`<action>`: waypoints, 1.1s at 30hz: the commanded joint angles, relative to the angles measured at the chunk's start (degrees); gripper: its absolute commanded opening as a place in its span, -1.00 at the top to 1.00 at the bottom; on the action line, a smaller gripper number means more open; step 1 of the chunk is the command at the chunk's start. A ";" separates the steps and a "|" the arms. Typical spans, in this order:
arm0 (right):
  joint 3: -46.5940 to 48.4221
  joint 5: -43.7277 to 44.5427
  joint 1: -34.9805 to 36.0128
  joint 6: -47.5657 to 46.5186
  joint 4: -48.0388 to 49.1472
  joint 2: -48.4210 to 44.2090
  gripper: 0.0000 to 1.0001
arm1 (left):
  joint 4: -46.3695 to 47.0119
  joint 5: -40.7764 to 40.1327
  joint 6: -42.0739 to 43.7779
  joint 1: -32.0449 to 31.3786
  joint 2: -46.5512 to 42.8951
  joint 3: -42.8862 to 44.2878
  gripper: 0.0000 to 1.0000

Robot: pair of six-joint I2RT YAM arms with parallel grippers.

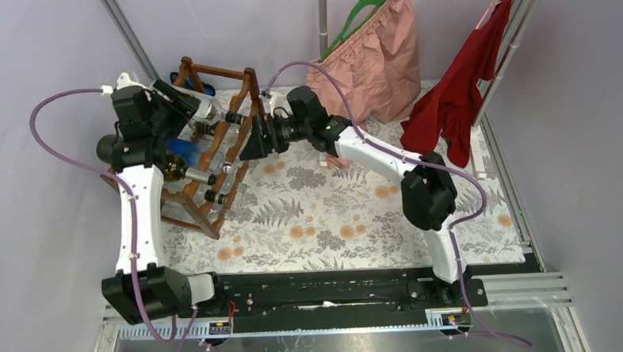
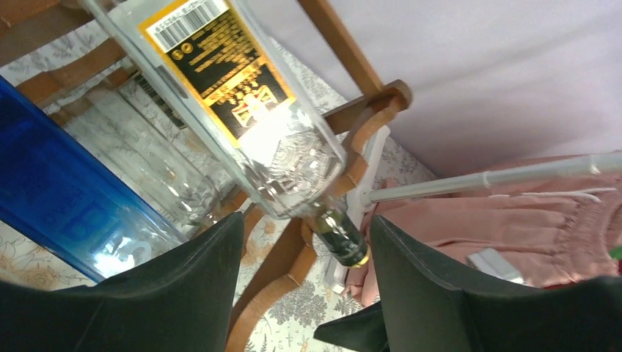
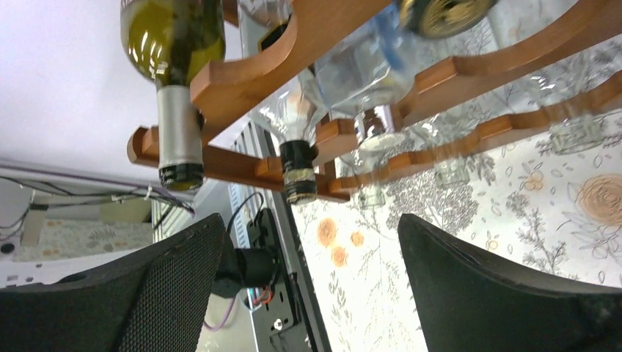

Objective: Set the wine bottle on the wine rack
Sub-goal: Reset both arms

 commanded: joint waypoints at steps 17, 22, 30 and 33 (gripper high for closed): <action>14.23 5.07 -8.17 -56.47 -46.61 -28.54 -1.00 | 1.41 16.72 4.78 0.19 -10.68 22.20 -0.98; 12.90 23.36 -14.46 -49.35 -37.93 -36.90 -1.00 | 8.44 23.61 -0.64 -0.70 -8.29 26.80 -0.98; 10.94 50.00 -15.01 -47.07 -28.27 -44.26 -1.00 | 19.45 30.73 -10.89 -1.43 -4.36 30.17 -0.98; 11.48 52.21 -15.11 -46.99 -27.40 -45.11 -1.00 | 20.88 31.84 -12.51 -1.50 -4.38 29.89 -0.98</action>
